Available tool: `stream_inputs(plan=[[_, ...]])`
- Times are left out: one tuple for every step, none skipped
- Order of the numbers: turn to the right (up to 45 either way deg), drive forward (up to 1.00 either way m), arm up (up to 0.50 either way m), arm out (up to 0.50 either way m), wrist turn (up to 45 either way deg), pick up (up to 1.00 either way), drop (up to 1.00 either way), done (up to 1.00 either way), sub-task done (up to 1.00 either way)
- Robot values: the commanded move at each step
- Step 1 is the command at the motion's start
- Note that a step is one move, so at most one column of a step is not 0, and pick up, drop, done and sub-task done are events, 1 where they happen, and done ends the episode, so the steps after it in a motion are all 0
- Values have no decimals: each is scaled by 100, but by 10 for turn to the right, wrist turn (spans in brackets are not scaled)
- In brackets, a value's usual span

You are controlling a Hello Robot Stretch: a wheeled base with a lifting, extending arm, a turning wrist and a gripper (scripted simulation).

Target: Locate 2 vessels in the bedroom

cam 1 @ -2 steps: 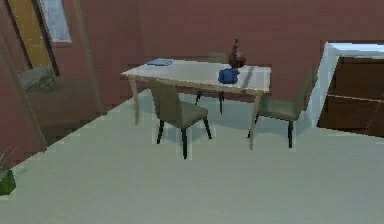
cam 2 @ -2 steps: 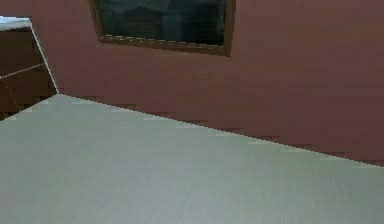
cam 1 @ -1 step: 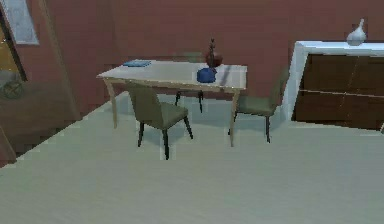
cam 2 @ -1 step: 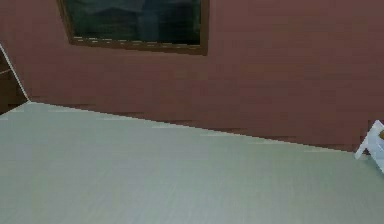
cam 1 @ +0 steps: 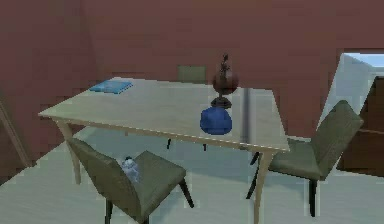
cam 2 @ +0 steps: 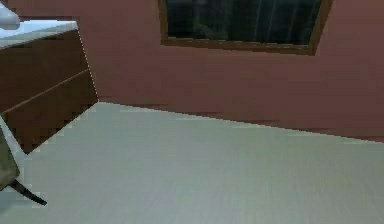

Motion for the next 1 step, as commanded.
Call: stream_inputs(plan=[[0,15,0,0,0,0,0,0,0]])
